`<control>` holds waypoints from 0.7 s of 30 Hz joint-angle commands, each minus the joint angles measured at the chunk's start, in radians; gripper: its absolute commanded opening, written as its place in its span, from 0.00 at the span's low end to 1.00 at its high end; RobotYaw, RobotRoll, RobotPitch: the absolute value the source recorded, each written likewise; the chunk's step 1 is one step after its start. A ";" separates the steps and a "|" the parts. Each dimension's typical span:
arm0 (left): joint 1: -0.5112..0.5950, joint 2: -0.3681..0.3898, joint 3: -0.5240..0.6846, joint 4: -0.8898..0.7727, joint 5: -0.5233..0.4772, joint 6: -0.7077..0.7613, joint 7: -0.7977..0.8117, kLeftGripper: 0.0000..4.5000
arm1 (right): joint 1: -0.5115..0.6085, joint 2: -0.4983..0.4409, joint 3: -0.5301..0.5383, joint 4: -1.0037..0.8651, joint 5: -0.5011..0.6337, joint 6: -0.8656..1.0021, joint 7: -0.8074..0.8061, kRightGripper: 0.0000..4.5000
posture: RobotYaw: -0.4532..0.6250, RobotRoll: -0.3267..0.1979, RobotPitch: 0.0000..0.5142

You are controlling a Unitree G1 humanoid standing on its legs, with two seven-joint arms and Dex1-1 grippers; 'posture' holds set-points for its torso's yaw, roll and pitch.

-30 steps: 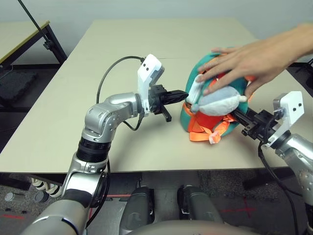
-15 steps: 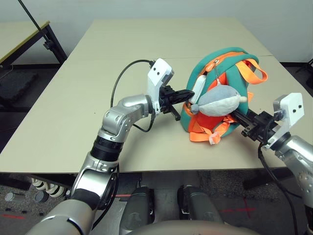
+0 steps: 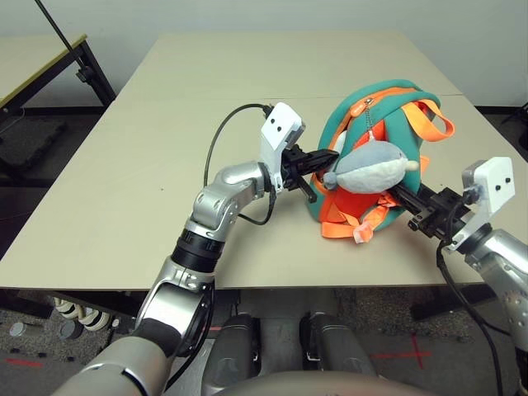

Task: Put the pencil case into the backpack and zip it.

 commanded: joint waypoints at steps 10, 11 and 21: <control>-0.012 0.193 0.142 -0.091 -0.165 0.140 -0.174 0.47 | -0.028 -0.008 0.025 0.062 -0.032 -0.031 0.047 0.10 | 0.44 0.62 0.15; -0.014 0.215 0.154 -0.104 -0.187 0.160 -0.194 0.55 | -0.028 -0.008 0.026 0.063 -0.033 -0.032 0.048 0.10 | 0.44 0.62 0.15; -0.085 0.402 0.167 -0.195 -0.285 0.275 -0.330 1.00 | -0.022 -0.013 0.034 0.054 -0.039 -0.026 0.049 0.10 | 0.44 0.62 0.17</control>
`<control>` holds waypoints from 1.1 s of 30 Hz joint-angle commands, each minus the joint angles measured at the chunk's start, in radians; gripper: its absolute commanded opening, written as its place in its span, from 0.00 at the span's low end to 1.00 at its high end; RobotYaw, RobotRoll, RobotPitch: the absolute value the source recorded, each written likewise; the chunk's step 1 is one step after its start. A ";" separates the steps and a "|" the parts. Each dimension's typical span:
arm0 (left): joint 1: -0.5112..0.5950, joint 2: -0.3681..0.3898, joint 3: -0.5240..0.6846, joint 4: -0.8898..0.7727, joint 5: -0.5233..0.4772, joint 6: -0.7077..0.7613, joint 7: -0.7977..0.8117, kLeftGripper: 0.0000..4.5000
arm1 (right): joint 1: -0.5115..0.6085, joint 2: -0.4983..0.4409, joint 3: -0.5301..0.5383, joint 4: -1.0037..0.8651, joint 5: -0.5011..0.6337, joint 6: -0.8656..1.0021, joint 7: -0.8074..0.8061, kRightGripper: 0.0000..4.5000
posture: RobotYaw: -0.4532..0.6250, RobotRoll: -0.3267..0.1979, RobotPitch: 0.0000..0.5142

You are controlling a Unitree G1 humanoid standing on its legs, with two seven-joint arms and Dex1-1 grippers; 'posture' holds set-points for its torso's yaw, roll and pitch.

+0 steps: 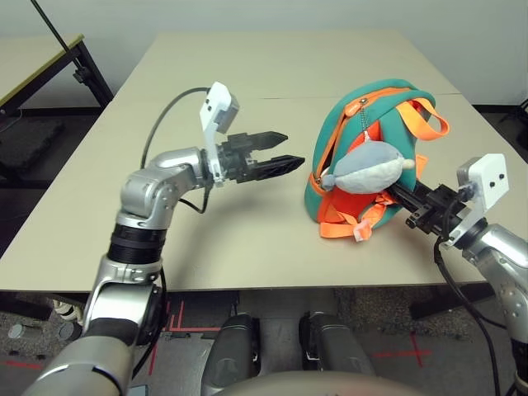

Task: Put the pencil case into the backpack and zip it.

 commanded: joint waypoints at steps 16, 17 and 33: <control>-0.096 -0.061 -0.117 -0.044 0.019 -0.047 -0.056 1.00 | 0.002 -0.003 0.006 -0.008 -0.001 0.008 -0.004 0.10 | 0.42 0.62 0.16; -0.099 -0.072 -0.126 -0.043 0.025 -0.054 -0.055 1.00 | 0.003 -0.002 0.005 -0.010 0.000 0.009 -0.006 0.10 | 0.42 0.62 0.16; -0.086 -0.186 -0.299 0.060 0.258 -0.306 -0.025 1.00 | 0.007 0.005 0.008 -0.022 -0.002 0.006 -0.019 0.10 | 0.41 0.62 0.15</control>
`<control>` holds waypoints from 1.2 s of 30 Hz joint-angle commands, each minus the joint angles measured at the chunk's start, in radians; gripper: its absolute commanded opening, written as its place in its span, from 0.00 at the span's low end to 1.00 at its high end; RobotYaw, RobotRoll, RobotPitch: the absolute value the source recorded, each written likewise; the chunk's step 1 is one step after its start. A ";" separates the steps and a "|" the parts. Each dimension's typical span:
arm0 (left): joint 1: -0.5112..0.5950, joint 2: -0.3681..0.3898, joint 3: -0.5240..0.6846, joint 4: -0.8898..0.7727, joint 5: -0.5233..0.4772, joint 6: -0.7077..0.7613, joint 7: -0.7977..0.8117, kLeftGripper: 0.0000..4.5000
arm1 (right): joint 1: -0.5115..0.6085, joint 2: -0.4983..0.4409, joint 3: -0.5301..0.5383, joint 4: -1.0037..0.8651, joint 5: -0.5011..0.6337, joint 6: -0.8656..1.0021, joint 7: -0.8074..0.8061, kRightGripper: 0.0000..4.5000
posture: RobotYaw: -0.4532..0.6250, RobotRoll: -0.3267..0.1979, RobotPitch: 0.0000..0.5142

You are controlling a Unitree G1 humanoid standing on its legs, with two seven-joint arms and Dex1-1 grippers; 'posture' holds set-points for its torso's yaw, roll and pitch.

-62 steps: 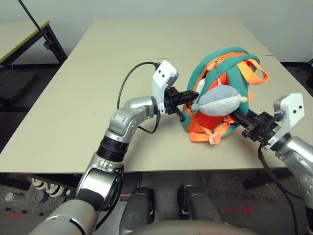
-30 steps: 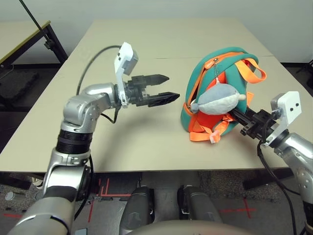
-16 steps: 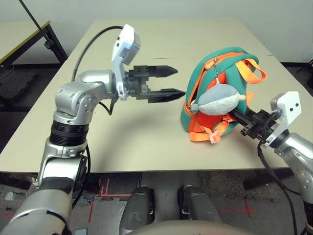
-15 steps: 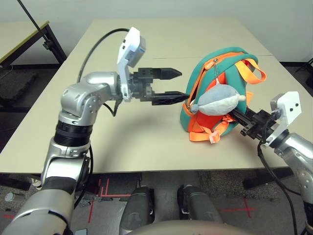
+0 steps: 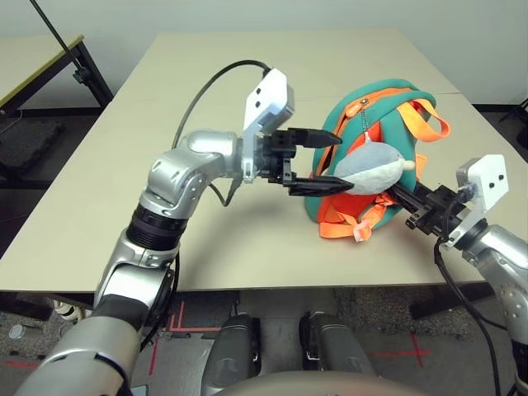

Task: Put the pencil case into the backpack and zip it.

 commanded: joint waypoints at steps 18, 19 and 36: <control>0.002 -0.067 0.016 0.034 0.039 -0.050 0.014 0.06 | -0.012 0.007 0.022 -0.006 -0.012 -0.003 -0.012 0.10 | 0.42 0.62 0.13; -0.003 -0.064 0.027 0.039 0.040 -0.053 0.016 0.02 | -0.012 0.008 0.023 -0.007 -0.013 -0.002 -0.012 0.10 | 0.42 0.62 0.13; -0.032 0.139 0.191 0.016 -0.047 0.042 -0.036 0.01 | -0.016 0.008 0.046 -0.001 -0.015 0.002 -0.011 0.10 | 0.44 0.62 0.14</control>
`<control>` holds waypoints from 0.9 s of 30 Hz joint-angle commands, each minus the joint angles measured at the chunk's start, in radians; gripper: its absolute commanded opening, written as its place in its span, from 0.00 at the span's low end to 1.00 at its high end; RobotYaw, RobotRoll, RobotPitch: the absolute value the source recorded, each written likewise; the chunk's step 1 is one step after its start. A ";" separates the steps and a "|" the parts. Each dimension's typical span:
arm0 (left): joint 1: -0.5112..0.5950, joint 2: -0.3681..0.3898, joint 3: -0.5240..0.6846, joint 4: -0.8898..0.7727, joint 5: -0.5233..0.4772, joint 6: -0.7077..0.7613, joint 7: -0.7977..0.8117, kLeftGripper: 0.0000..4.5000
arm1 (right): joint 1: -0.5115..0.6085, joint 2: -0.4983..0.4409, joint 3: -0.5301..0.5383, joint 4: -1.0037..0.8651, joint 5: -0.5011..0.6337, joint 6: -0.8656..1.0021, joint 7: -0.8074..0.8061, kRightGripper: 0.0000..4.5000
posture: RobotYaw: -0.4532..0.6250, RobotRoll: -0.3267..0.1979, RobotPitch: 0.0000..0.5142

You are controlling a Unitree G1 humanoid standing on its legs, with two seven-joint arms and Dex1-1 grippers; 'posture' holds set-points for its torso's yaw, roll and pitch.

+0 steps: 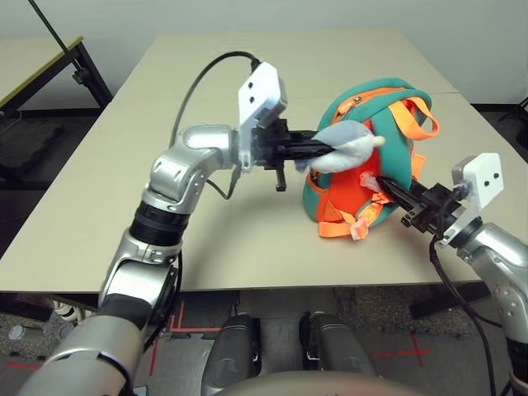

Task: Put the pencil case into the backpack and zip it.

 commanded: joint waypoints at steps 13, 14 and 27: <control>0.023 0.190 0.112 -0.116 -0.224 0.302 -0.063 0.01 | -0.018 -0.010 0.020 0.021 -0.013 0.002 0.013 0.10 | 0.46 0.62 0.13; 0.044 0.222 0.092 -0.130 -0.223 0.322 -0.079 0.01 | -0.019 -0.011 0.019 0.023 -0.013 0.002 0.015 0.10 | 0.46 0.62 0.13; 0.209 0.234 -0.049 -0.088 -0.154 0.328 -0.056 0.01 | -0.026 -0.020 0.014 0.035 -0.019 0.001 0.029 0.10 | 0.46 0.62 0.13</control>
